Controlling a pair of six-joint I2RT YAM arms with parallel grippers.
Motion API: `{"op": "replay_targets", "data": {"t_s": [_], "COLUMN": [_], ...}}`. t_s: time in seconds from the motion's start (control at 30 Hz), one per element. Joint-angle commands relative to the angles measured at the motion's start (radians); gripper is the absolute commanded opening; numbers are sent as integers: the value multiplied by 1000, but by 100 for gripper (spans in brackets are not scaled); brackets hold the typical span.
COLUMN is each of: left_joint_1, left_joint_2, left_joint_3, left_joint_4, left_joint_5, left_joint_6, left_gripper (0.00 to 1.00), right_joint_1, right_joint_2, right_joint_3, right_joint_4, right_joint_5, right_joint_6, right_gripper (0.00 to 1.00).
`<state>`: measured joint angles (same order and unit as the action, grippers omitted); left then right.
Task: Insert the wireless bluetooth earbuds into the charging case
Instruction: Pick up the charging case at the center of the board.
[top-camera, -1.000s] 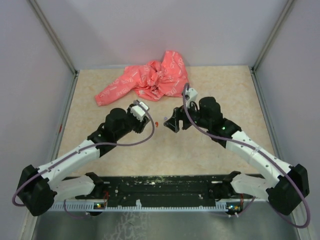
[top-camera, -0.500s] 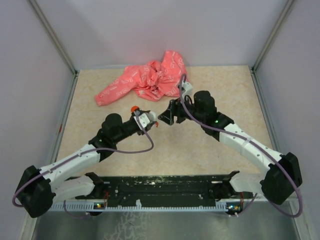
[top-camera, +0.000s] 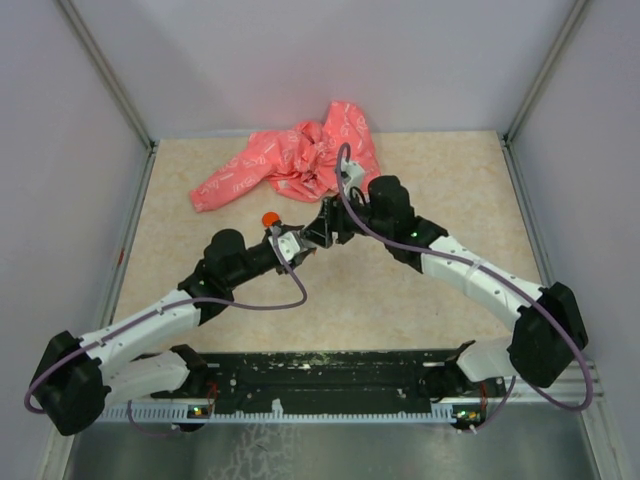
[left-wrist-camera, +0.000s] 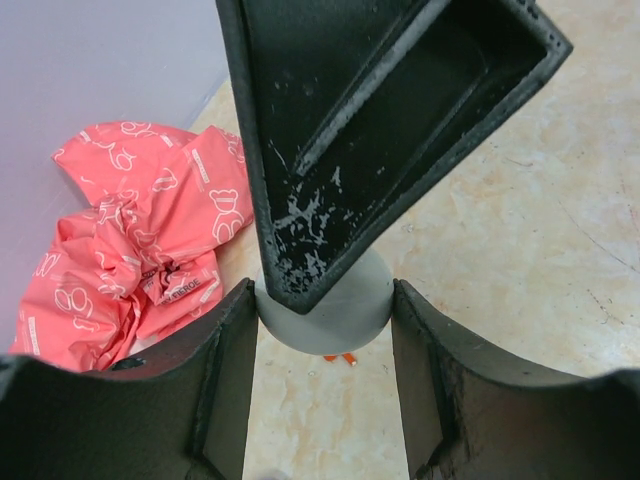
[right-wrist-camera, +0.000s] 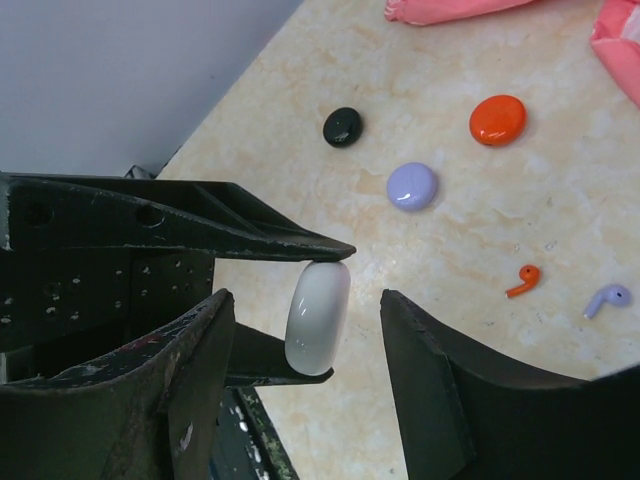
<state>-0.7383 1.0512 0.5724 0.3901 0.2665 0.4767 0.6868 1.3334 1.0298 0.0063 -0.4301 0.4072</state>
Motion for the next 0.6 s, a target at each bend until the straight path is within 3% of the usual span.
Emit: {"op": "replay_targets", "data": {"t_s": [0.0,0.27,0.57], "left_joint_1": [-7,-7,-7], "left_joint_2": [-24,-28,-26], "left_joint_3": [-3,-3,8], "left_joint_4": [41,43,14], "left_joint_5": [18,24,25], "left_joint_6": [7,2,3], "left_gripper": [35,35,40], "right_joint_1": [14,16,12], "right_joint_2": [14,24,-1], "right_joint_3": [60,51,57], "right_joint_4": [13,-8,-8], "right_joint_5": [-21,-33,-65], "right_joint_6": [-2,-23,-78], "right_gripper": [60,52,20]}}
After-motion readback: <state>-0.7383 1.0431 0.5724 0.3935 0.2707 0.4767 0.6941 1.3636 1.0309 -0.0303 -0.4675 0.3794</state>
